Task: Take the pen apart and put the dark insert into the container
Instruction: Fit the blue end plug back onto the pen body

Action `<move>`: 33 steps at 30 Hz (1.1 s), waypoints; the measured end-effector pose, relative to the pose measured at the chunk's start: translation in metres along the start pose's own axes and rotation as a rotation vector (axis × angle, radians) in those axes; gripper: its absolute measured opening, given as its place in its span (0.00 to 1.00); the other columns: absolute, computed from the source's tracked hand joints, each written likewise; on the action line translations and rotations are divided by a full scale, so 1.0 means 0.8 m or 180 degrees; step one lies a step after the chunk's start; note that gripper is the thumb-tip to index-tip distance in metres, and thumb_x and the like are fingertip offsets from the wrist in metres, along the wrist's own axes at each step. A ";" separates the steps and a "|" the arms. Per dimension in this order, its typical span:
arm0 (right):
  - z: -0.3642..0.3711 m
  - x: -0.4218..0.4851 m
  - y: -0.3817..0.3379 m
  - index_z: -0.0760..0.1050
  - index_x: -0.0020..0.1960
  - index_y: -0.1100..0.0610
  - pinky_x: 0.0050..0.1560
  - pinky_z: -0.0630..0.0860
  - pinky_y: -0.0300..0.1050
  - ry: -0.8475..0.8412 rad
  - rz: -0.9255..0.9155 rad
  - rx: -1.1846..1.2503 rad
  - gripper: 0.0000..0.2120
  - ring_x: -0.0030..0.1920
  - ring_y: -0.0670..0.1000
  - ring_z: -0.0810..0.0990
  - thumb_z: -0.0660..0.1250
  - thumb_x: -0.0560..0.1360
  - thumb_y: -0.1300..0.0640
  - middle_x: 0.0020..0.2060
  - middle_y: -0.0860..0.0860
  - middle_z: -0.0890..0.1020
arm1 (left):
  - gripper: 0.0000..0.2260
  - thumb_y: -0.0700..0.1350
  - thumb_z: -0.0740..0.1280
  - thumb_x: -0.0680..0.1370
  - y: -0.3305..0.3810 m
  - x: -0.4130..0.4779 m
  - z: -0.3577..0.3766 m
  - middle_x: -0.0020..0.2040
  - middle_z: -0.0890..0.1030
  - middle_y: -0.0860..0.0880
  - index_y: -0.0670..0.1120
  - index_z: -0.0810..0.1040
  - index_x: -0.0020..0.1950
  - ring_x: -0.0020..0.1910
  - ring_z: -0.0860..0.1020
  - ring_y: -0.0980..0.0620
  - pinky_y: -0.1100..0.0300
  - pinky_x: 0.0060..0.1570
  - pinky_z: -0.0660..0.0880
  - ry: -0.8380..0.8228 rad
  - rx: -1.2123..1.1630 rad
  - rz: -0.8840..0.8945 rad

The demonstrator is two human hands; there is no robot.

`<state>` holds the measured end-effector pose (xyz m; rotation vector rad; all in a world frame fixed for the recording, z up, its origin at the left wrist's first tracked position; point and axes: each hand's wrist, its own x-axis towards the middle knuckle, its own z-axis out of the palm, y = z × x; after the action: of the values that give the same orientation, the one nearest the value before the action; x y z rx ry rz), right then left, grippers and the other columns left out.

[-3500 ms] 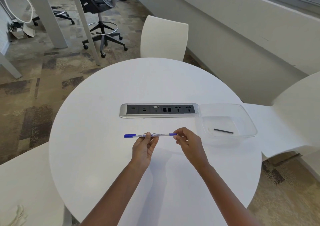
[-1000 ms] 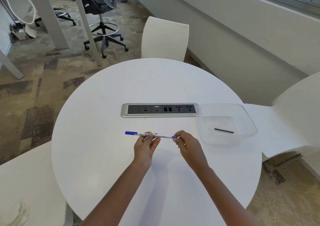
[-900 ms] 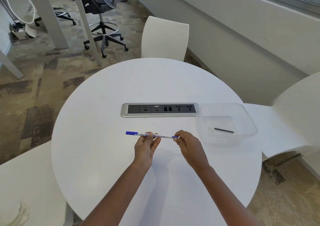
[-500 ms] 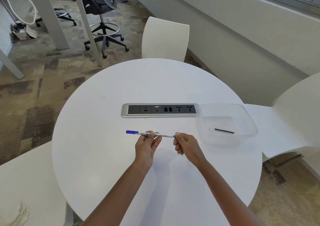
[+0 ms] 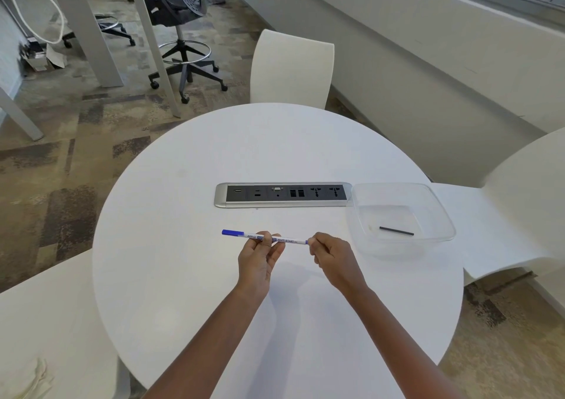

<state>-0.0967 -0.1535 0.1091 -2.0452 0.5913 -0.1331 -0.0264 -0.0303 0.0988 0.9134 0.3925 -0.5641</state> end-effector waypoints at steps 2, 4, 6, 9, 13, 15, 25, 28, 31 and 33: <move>0.000 0.003 -0.002 0.66 0.26 0.55 0.26 0.63 0.37 -0.0179 0.0333 0.0589 0.20 0.24 0.49 0.65 0.58 0.78 0.60 0.23 0.52 0.67 | 0.07 0.35 0.60 0.79 -0.001 0.000 -0.001 0.41 0.77 0.44 0.41 0.73 0.42 0.40 0.78 0.52 0.68 0.35 0.80 -0.0023 0.0046 0.0027; -0.001 0.005 -0.004 0.67 0.26 0.57 0.22 0.63 0.33 -0.0333 0.0547 0.0938 0.21 0.20 0.45 0.64 0.57 0.78 0.58 0.23 0.53 0.67 | 0.07 0.35 0.60 0.79 -0.001 0.000 -0.001 0.41 0.77 0.44 0.41 0.73 0.42 0.38 0.78 0.53 0.67 0.37 0.80 -0.0017 0.0063 0.0039; 0.000 0.005 -0.004 0.69 0.28 0.57 0.23 0.64 0.33 -0.0344 0.0577 0.0916 0.21 0.19 0.43 0.66 0.56 0.79 0.56 0.22 0.52 0.69 | 0.07 0.35 0.60 0.79 -0.001 0.000 -0.001 0.41 0.77 0.44 0.41 0.73 0.42 0.39 0.78 0.52 0.63 0.43 0.80 0.0017 0.0063 0.0041; 0.005 -0.002 0.000 0.72 0.37 0.54 0.28 0.68 0.30 -0.0060 0.0221 0.0359 0.12 0.26 0.44 0.72 0.57 0.78 0.56 0.26 0.49 0.74 | 0.07 0.35 0.60 0.79 0.002 0.000 -0.001 0.42 0.77 0.44 0.40 0.73 0.42 0.41 0.78 0.50 0.64 0.40 0.80 0.0057 0.0007 0.0030; 0.006 -0.010 0.005 0.72 0.44 0.53 0.40 0.74 0.46 0.0261 -0.0349 -0.0212 0.04 0.38 0.53 0.77 0.60 0.77 0.59 0.32 0.49 0.76 | 0.07 0.35 0.60 0.79 0.004 -0.001 0.000 0.42 0.77 0.44 0.40 0.73 0.42 0.41 0.77 0.50 0.57 0.51 0.78 0.0062 0.0041 0.0000; 0.005 -0.010 0.006 0.73 0.45 0.56 0.40 0.73 0.48 0.0337 -0.0525 -0.0511 0.04 0.39 0.54 0.76 0.60 0.76 0.60 0.35 0.50 0.76 | 0.07 0.35 0.60 0.79 0.004 -0.002 0.000 0.42 0.77 0.44 0.41 0.73 0.42 0.41 0.77 0.51 0.55 0.56 0.73 0.0053 0.0106 -0.0013; 0.004 0.000 -0.001 0.70 0.29 0.54 0.31 0.64 0.42 0.0071 0.0063 0.0009 0.17 0.28 0.50 0.67 0.58 0.76 0.62 0.25 0.50 0.70 | 0.07 0.35 0.60 0.79 -0.002 -0.002 -0.002 0.41 0.77 0.45 0.41 0.74 0.42 0.39 0.79 0.52 0.65 0.40 0.81 -0.0020 0.0101 0.0061; 0.002 0.007 -0.005 0.68 0.25 0.56 0.23 0.62 0.35 -0.0181 0.0620 0.0724 0.21 0.20 0.47 0.63 0.58 0.77 0.61 0.20 0.50 0.66 | 0.08 0.35 0.60 0.79 -0.002 -0.002 -0.002 0.41 0.77 0.44 0.41 0.73 0.42 0.40 0.77 0.50 0.66 0.37 0.80 0.0009 0.0157 0.0097; 0.000 0.007 -0.009 0.70 0.27 0.56 0.23 0.64 0.33 -0.0321 0.0679 0.0747 0.21 0.20 0.45 0.66 0.58 0.78 0.59 0.20 0.49 0.68 | 0.08 0.34 0.60 0.79 0.000 -0.002 -0.003 0.41 0.77 0.44 0.41 0.73 0.41 0.40 0.77 0.50 0.67 0.36 0.80 0.0057 0.0150 0.0101; 0.001 0.003 -0.010 0.73 0.32 0.56 0.26 0.67 0.33 -0.0182 0.0433 0.0390 0.17 0.25 0.47 0.70 0.57 0.78 0.58 0.23 0.49 0.72 | 0.08 0.34 0.60 0.79 0.002 -0.002 -0.002 0.41 0.77 0.44 0.41 0.73 0.42 0.41 0.77 0.50 0.65 0.38 0.80 0.0082 0.0086 0.0076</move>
<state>-0.0916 -0.1501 0.1150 -1.8783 0.6685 -0.0295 -0.0270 -0.0277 0.0994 0.9509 0.3976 -0.5374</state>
